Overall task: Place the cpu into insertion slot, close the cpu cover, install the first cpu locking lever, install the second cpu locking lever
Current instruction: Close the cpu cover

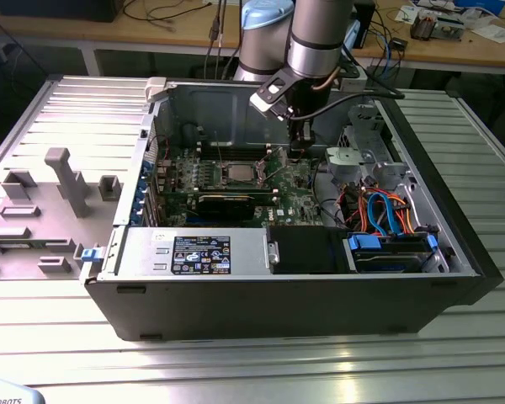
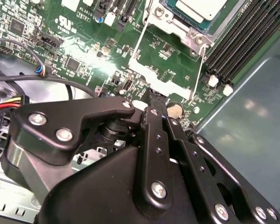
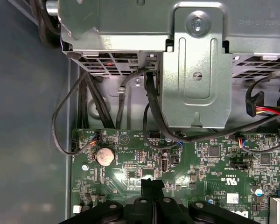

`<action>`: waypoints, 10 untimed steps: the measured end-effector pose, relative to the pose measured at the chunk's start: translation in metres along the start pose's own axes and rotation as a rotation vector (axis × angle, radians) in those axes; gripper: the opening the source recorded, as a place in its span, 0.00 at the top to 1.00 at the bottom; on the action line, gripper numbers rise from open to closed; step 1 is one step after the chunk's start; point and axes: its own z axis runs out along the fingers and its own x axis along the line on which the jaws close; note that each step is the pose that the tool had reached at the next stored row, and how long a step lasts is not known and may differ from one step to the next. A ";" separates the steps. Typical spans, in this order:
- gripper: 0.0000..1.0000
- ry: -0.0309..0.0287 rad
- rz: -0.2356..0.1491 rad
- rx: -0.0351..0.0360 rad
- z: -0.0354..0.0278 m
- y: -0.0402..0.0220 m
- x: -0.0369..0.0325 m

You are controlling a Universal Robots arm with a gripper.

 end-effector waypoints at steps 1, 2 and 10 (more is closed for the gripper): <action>0.89 0.0000 0.000 0.0000 0.0000 -0.0002 0.0000; 0.89 0.0000 0.000 0.0000 0.0000 -0.0015 0.0000; 0.89 0.0000 0.000 0.0000 0.0000 -0.0046 0.0001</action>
